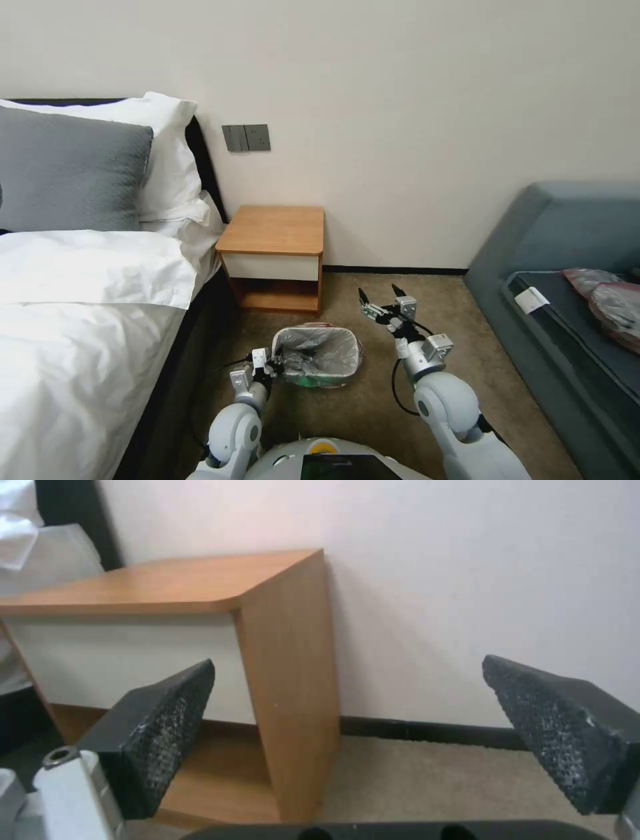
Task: Pick up the garbage bag from the table and place it over the trash can.
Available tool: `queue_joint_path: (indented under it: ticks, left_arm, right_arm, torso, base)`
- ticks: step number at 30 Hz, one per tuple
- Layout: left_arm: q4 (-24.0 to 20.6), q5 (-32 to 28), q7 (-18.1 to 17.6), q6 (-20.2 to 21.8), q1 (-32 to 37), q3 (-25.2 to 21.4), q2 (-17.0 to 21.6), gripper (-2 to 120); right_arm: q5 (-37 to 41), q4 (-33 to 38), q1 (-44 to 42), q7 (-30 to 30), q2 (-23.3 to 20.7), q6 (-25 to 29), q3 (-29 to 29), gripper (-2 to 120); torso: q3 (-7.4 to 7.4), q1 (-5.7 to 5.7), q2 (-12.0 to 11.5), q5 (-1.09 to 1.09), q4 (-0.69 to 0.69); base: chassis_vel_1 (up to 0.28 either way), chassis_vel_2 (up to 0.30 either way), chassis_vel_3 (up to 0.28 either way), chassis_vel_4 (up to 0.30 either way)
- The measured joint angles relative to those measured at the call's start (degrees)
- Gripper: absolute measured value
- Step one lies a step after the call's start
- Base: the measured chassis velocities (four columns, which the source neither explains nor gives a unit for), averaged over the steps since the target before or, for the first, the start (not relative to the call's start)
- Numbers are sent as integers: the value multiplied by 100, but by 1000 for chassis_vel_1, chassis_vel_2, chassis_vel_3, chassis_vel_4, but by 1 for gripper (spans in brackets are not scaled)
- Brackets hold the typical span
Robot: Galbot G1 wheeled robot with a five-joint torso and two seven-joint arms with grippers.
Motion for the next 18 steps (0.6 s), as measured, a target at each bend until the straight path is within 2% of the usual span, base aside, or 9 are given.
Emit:
queue_joint_path:
  ticks: [9, 13, 18]
  left_arm:
    - [-194, 128, -5, -30, 52, 18, 22, 3]
    - [-270, 134, 9, -76, 9, 12, 21, 19]
    - [-290, 132, 21, -82, 18, 16, 19, 31]
  right_arm:
    - [-19, -54, 37, -63, 8, -12, -54, 100]
    - [-62, -97, 39, -99, 26, -16, -109, 100]
    - [-77, -104, 37, -111, 36, -17, -131, 100]
  torso:
    - [1, 0, -1, -3, -2]
    - [1, 0, -1, -1, -1]
    - [1, 0, -1, -1, -1]
  base:
    - [0, 0, 0, 0]
    - [0, 0, 0, 0]
    - [0, 0, 0, 0]
